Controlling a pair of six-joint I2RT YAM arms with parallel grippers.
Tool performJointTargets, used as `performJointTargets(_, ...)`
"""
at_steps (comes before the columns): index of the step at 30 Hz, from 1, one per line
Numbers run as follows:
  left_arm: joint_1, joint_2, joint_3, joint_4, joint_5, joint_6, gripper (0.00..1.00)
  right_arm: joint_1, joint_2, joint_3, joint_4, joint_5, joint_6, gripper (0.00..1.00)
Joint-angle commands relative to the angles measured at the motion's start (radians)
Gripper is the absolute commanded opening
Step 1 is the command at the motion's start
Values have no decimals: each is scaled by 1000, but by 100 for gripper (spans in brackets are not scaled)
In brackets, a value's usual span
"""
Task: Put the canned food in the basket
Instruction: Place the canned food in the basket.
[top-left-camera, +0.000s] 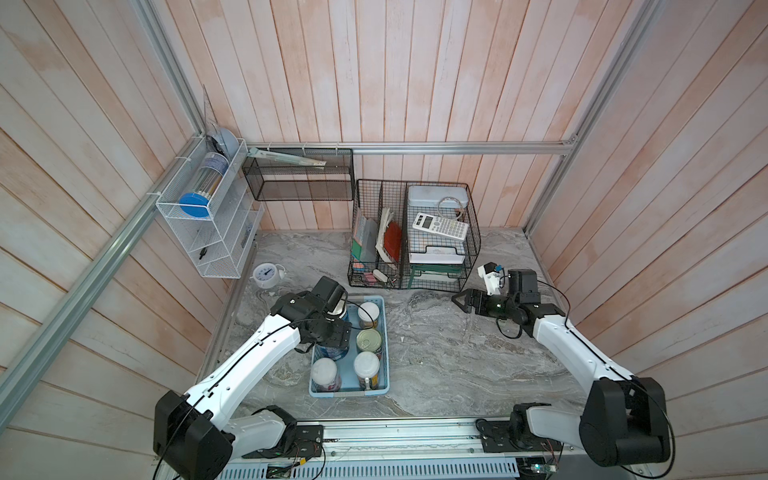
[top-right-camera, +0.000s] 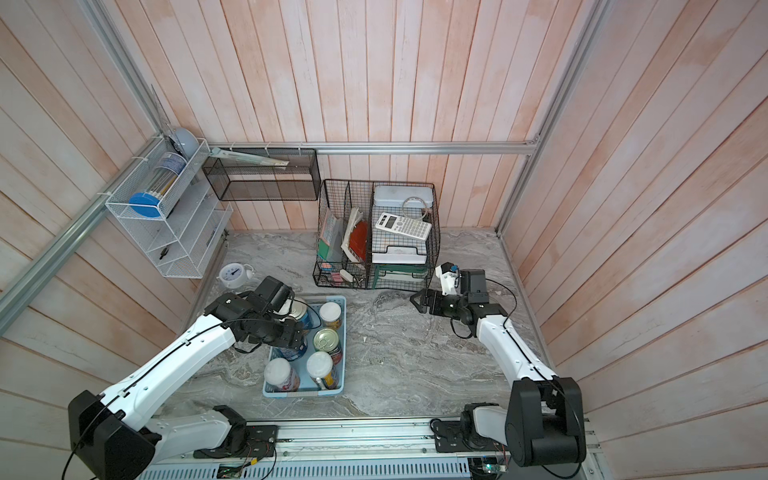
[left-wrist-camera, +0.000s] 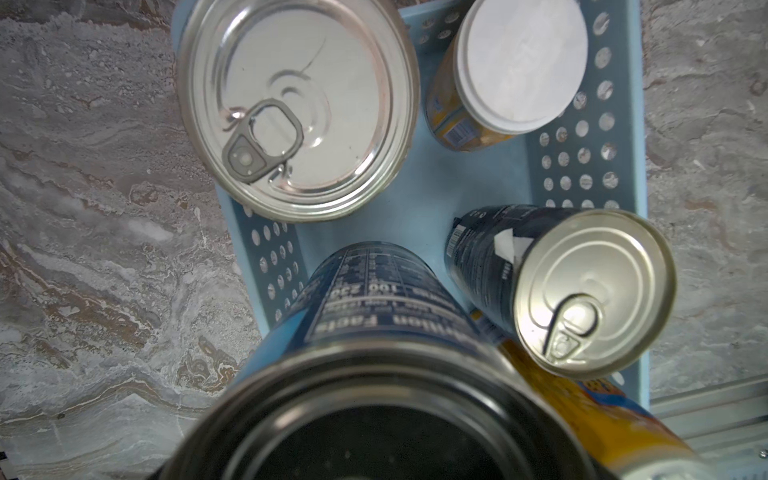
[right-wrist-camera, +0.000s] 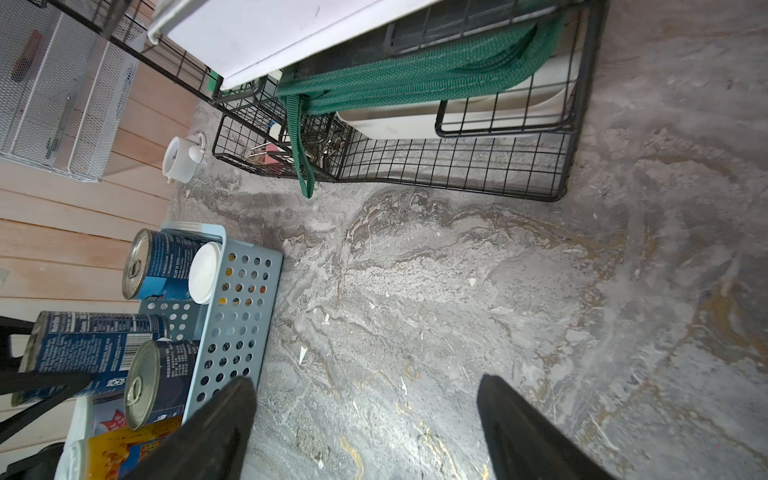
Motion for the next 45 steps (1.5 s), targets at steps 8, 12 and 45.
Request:
performJointTargets(8, 5, 43, -30, 151, -64, -18, 59, 12, 16, -26, 9, 13, -17, 90)
performJointTargets(12, 5, 60, -27, 159, -79, -22, 62, 13, 20, -28, 12, 13, -17, 90)
performJointTargets(45, 5, 59, -3, 148, -119, -37, 100, 29, 10, -30, 12, 15, -18, 90)
